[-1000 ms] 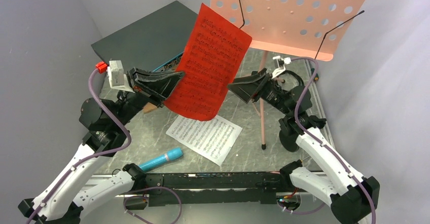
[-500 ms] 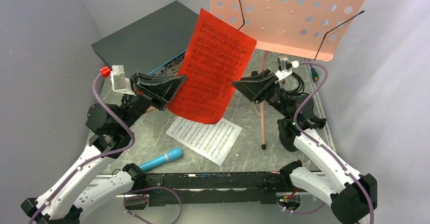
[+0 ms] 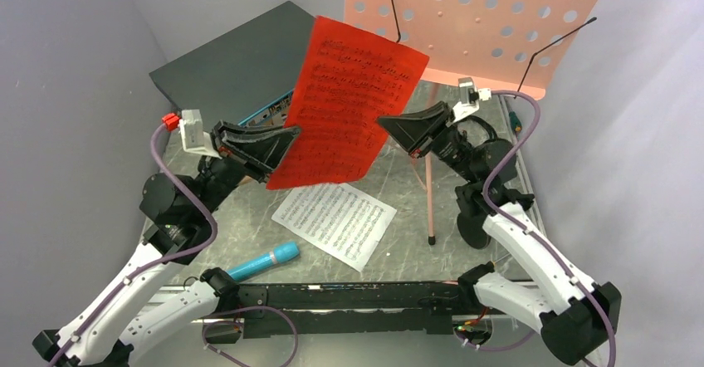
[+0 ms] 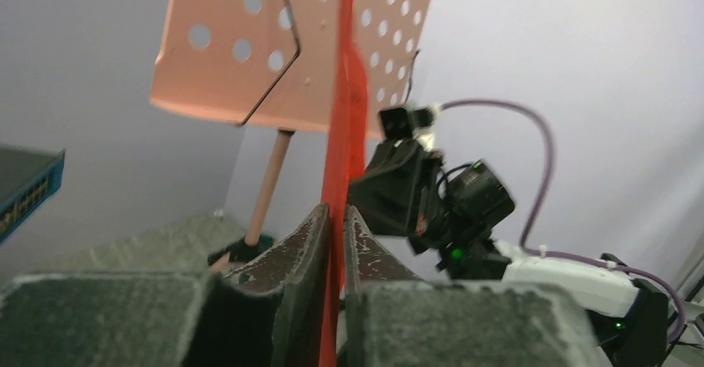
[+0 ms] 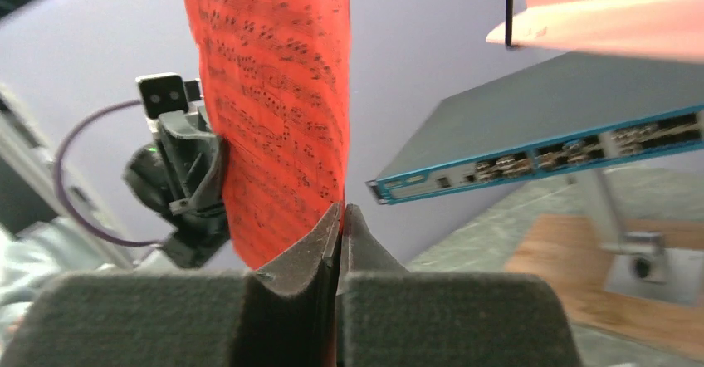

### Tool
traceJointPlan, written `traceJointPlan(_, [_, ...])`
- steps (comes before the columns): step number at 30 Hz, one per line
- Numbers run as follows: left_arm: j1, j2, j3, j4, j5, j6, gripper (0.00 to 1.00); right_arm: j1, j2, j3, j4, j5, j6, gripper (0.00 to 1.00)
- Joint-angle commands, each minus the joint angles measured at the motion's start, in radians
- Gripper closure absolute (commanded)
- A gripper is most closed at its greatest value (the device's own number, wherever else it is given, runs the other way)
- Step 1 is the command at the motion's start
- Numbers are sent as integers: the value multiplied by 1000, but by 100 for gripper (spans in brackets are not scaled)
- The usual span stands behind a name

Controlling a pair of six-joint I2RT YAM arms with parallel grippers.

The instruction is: Set up the instrument practice props

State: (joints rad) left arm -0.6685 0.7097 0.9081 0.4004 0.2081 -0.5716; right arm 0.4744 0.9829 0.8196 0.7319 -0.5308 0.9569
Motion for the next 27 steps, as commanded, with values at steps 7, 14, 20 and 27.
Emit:
traceJointPlan(7, [3,21,146,-543,-256,101,1,1,-72,435,-674,251,-663,100])
traceJointPlan(14, [3,91,244,-729,-383,141,1,-1,-1,699,-975,517,-856,100])
traceJointPlan(20, [3,208,346,-778,-318,156,0,-3,78,895,-1116,741,-932,100])
traceJointPlan(27, [3,293,398,-610,40,224,1,-5,114,952,-1163,419,-882,100])
